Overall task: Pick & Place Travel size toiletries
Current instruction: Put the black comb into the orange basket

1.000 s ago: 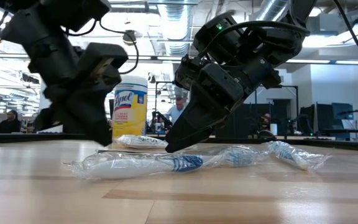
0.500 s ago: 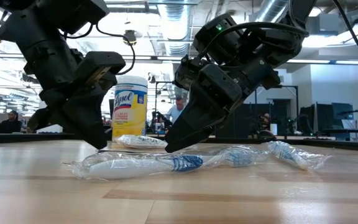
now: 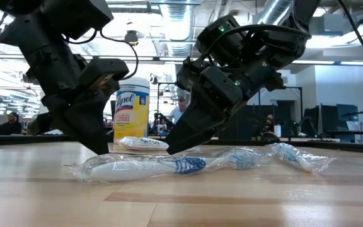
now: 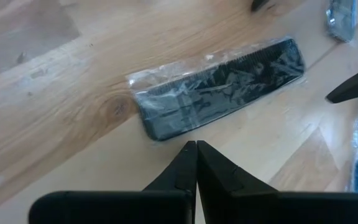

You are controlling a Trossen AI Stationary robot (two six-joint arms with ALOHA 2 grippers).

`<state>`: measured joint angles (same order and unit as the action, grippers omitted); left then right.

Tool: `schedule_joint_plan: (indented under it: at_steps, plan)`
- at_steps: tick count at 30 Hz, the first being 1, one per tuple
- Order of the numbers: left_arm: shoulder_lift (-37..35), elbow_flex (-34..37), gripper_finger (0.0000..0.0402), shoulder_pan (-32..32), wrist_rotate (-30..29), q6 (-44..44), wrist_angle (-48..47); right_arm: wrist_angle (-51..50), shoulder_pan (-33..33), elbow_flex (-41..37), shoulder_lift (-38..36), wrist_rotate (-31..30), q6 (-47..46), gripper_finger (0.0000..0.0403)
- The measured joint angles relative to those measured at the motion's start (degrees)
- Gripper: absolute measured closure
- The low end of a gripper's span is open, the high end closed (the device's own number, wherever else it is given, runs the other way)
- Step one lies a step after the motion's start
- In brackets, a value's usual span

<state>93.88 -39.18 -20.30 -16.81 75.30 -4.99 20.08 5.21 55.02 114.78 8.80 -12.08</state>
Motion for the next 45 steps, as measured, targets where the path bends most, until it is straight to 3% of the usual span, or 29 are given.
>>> schedule_joint_plan:
  at_steps: [14, 40, 45]
  plan:
    - [0.01, 0.0, 0.0401, 0.53, -2.36, -0.01, 1.32, 0.08, 0.07, 0.0, 0.0, 0.09, -0.02, 0.0039]
    - [0.31, 0.02, 0.0401, 3.08, 0.64, -1.43, 0.36, 0.15, 0.38, 0.0, 0.0, 0.31, -0.02, 0.0039]
    - [-0.92, 0.02, 0.0401, 2.65, -2.25, -1.69, 2.15, 0.13, 0.42, 0.0, -0.02, 0.33, -1.08, 0.0039]
